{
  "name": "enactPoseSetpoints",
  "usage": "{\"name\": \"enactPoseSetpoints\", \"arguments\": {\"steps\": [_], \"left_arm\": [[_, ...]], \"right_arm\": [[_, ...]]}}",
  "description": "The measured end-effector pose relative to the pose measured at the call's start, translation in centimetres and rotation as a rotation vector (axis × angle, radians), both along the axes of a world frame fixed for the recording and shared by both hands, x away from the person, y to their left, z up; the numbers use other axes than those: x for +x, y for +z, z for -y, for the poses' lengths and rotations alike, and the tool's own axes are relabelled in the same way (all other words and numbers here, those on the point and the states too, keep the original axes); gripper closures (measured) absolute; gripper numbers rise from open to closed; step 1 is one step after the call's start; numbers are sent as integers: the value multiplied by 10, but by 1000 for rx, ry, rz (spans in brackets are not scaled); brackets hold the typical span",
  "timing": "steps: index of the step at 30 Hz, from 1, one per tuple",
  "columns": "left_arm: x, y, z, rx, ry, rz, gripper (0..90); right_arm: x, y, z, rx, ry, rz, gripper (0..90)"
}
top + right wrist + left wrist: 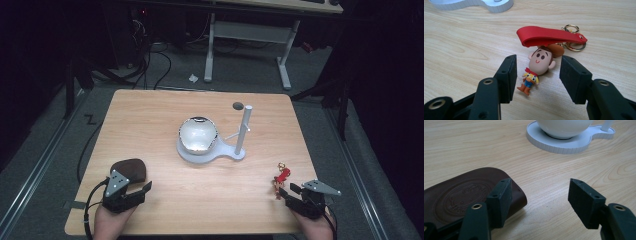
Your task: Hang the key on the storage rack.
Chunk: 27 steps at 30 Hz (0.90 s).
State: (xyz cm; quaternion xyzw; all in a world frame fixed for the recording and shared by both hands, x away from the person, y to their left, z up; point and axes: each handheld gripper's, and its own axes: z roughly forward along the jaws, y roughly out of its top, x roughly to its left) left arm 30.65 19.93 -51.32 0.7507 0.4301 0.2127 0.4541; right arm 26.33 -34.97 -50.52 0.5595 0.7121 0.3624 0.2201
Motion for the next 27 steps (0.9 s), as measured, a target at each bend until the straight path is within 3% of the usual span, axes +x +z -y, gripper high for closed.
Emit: {"name": "enactPoseSetpoints", "arguments": {"steps": [5, 27], "left_arm": [[1, 0, -2, -23, 0, -5, 364], [1, -2, -1, -16, -19, -23, 369]], "right_arm": [[-1, 0, 0, 0, 6, -1, 486], [-1, -1, -1, 1, 13, 1, 496]]}}
